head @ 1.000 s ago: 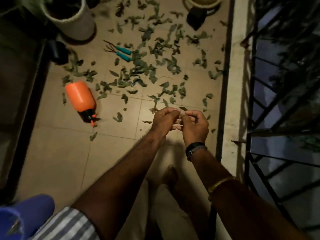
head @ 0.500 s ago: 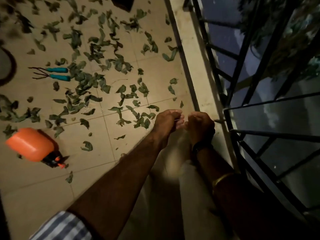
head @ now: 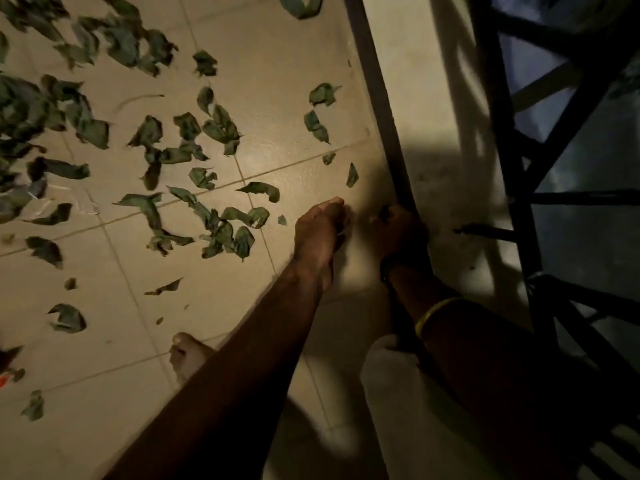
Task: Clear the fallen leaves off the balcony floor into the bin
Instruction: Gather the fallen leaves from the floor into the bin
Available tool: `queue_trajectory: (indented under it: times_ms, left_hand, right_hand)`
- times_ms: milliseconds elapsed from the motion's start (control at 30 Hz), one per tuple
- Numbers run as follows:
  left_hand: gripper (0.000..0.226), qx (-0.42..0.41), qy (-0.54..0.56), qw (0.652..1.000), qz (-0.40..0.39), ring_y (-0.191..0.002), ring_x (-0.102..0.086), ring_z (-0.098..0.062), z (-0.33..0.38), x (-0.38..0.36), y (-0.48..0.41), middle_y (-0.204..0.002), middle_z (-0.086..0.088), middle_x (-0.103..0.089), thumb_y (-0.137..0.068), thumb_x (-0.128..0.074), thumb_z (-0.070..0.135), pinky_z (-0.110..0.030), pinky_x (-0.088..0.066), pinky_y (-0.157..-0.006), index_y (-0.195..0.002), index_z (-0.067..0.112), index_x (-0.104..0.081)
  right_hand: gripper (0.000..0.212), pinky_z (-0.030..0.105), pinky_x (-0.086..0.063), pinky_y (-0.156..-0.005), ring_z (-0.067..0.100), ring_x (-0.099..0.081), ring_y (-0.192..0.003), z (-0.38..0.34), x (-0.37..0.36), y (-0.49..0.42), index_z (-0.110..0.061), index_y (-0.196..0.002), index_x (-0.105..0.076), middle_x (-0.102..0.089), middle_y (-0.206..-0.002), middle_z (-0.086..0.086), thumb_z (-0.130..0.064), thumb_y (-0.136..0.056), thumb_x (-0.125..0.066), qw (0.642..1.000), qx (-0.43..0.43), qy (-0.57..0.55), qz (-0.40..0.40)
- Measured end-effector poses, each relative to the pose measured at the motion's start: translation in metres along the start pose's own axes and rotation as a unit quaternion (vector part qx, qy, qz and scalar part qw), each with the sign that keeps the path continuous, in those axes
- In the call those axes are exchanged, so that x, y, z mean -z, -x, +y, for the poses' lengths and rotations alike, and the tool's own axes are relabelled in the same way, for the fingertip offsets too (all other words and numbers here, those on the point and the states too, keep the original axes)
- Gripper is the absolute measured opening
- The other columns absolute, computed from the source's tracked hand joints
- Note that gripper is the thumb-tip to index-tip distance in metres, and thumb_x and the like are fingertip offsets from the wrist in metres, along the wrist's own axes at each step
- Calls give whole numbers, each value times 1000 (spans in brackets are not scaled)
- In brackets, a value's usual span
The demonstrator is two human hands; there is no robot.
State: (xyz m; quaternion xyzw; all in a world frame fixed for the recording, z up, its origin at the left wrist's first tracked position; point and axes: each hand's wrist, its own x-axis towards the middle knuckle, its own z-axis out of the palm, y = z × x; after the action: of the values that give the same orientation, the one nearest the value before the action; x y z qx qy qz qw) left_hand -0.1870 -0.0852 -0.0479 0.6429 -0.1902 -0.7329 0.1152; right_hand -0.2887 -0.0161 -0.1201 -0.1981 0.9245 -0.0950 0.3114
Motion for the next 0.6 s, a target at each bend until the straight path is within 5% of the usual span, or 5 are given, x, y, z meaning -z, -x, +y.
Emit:
queue_trajectory:
  times_ms: [100,200,367,433,600]
  left_hand:
    - [22,10,-9,1000,5,-111,-65,-22,-15,-1,-27,-112,-7,-73,-99,-54,24,-35,-49,-98,-111,14,-69]
    - [26,13,-29,1000,-1,-112,-64,-24,-20,1,-47,-117,-10,-71,-99,-55,27,-35,-48,-97,-115,12,-67]
    - [18,17,-41,999,12,-90,-62,-12,-9,-4,-58,-99,2,-68,-100,-54,24,-29,-50,-83,-111,15,-66]
    - [17,23,-51,998,-5,-89,-64,-19,-1,-7,-61,-96,-6,-69,-100,-52,20,-31,-52,-78,-103,13,-67]
    - [23,11,-18,998,66,-94,-71,-28,24,-7,-72,-103,-19,-73,-91,-51,-7,-35,-59,-88,-105,-3,-70]
  right_hand:
    - [47,44,-41,-107,36,-48,-130,13,-32,-22,-8,-139,-49,-51,-140,19,-32,-99,-52,998,16,52,-12]
    - [46,30,-30,-107,32,-42,-137,17,-50,-29,-6,-146,-44,-46,-147,15,-28,-105,-43,999,-14,8,-46]
    - [2,37,-55,-80,23,-66,-90,5,-55,-30,-19,-91,-68,-70,-92,3,-21,-91,-68,977,-43,-194,-80]
    - [25,30,-50,-70,13,-61,-76,-18,-46,-14,-32,-71,-59,-61,-74,-12,-13,-88,-63,973,14,-214,-82]
    - [19,32,-55,-80,13,-67,-91,-52,-27,-8,-25,-86,-75,-71,-92,-7,-31,-81,-58,955,116,-256,-95]
